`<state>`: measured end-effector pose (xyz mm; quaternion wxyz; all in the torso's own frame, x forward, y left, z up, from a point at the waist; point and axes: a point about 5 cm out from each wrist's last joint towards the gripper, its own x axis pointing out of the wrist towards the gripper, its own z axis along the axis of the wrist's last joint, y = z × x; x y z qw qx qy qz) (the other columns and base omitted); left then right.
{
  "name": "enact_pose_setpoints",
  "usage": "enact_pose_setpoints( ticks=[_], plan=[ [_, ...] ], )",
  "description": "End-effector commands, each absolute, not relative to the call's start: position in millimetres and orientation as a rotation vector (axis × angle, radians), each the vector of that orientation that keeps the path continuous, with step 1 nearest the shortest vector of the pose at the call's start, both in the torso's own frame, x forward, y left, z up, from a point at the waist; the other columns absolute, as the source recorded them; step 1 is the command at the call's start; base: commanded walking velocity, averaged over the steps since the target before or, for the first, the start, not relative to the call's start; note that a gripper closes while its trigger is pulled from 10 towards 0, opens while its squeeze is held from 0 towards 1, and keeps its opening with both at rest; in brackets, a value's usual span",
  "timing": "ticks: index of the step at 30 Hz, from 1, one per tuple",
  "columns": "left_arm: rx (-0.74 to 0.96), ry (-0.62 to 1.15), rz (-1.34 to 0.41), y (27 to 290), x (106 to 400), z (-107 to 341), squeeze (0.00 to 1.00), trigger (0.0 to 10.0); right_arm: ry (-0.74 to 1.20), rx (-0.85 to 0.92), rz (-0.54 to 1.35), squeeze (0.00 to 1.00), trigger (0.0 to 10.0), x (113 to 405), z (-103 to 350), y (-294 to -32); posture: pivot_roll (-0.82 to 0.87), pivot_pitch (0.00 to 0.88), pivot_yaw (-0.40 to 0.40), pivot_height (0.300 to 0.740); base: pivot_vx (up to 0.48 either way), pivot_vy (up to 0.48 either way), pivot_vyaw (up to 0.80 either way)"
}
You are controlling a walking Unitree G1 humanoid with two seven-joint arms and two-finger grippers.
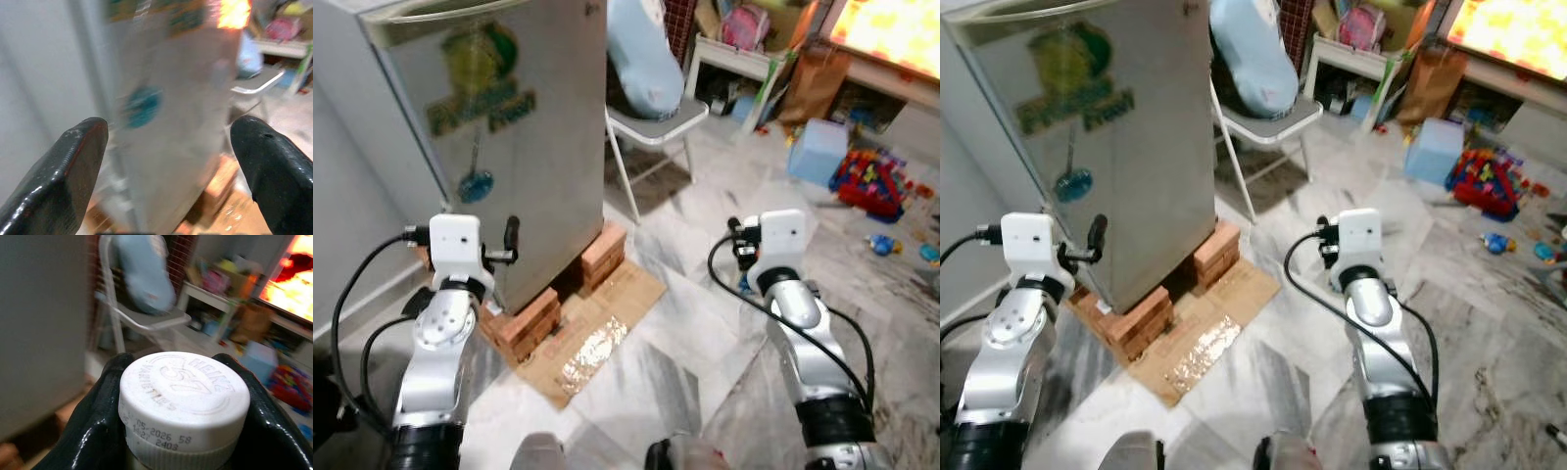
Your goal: Restocking fridge
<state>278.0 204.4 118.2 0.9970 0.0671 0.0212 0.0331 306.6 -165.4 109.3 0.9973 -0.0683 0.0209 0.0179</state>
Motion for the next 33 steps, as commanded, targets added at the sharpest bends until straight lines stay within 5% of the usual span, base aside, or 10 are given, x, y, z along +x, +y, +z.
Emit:
enact_pose_setpoints(
  ticks=[1, 18, 33],
  plan=[
    [0.128, 0.032, 0.048, 199, 280, 120, 0.0, 10.0, -0.001, -0.146, 0.031, 0.0, 10.0, 311, 120, -169, 0.08, 0.096, -0.077, 0.74, 0.379, 0.292, 0.0],
    [0.093, -0.01, 0.016, 191, 279, 123, 0.0, 10.0, -0.008, -0.146, 0.027, 0.0, 10.0, 310, 120, -169, 0.08, 0.097, -0.074, 0.74, 0.441, 0.08, 0.0],
    [0.177, 0.04, 0.091, 209, 256, 108, 0.0, 10.0, 0.045, -0.158, -0.005, 0.0, 10.0, 289, 105, -181, 0.08, 0.091, -0.059, 0.74, 0.0, 0.0, -0.21]
  ],
)
